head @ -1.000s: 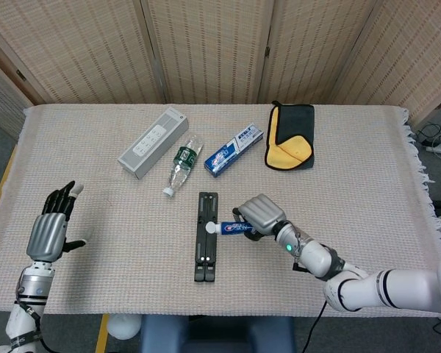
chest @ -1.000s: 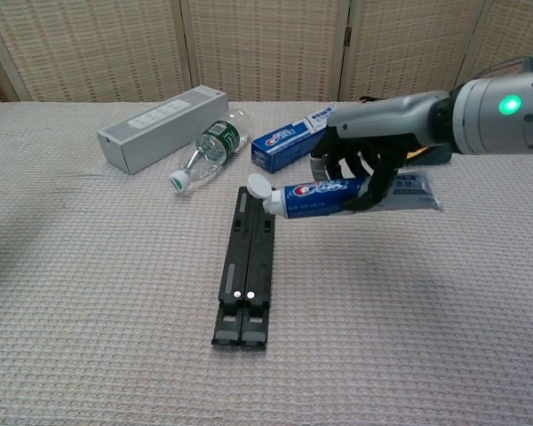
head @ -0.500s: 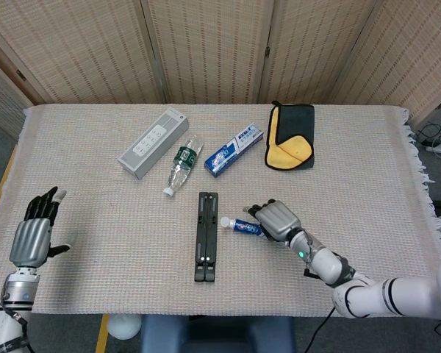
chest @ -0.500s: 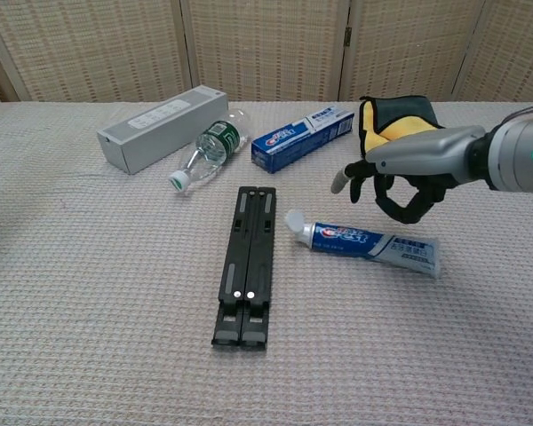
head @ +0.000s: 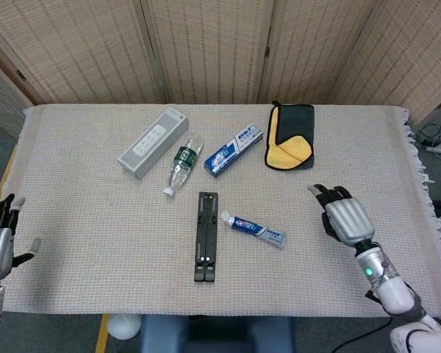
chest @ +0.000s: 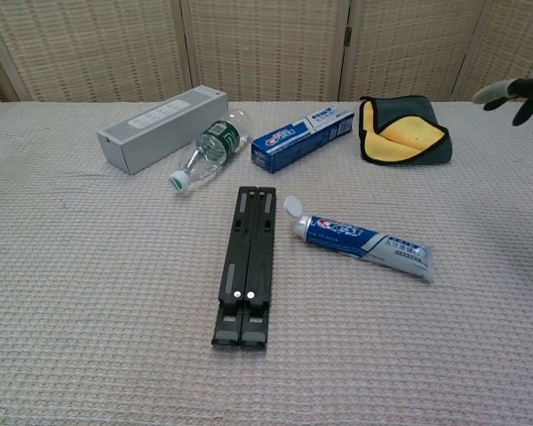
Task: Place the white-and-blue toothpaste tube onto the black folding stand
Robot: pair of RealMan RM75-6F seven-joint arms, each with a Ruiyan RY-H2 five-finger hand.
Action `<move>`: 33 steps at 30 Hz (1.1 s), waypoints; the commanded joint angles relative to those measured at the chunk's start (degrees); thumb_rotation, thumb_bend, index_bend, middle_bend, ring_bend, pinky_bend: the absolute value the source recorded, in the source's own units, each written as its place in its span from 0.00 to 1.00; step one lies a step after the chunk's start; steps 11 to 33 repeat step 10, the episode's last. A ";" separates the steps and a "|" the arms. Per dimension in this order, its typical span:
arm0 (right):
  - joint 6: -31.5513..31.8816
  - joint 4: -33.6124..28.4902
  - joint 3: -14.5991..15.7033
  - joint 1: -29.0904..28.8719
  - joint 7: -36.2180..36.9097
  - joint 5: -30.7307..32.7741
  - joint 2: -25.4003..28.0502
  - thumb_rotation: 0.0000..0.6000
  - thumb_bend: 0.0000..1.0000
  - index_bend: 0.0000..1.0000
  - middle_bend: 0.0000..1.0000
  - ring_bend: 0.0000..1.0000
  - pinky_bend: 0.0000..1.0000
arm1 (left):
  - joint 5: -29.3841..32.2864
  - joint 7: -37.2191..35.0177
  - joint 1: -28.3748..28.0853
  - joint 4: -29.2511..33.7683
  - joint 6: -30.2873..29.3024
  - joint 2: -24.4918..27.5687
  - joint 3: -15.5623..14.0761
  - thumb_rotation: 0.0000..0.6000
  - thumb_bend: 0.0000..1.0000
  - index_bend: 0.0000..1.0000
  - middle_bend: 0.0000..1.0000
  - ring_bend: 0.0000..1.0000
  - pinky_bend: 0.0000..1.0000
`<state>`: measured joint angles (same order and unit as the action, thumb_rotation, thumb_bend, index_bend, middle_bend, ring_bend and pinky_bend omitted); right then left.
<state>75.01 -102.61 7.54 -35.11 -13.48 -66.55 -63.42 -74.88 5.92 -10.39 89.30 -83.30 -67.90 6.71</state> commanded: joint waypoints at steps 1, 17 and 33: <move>11.11 3.00 1.67 10.33 5.39 -5.82 0.61 1.00 0.80 0.00 0.15 0.21 0.14 | -0.71 0.79 1.64 0.86 -1.99 0.28 -0.84 1.00 0.38 0.00 0.00 0.00 0.00; 20.63 9.48 1.44 21.75 12.18 -11.24 -3.24 1.00 0.80 0.00 0.14 0.21 0.14 | -4.26 4.25 3.93 3.96 -4.93 -0.42 -3.20 1.00 0.38 0.00 0.00 0.00 0.00; 20.63 9.48 1.44 21.75 12.18 -11.24 -3.24 1.00 0.80 0.00 0.14 0.21 0.14 | -4.26 4.25 3.93 3.96 -4.93 -0.42 -3.20 1.00 0.38 0.00 0.00 0.00 0.00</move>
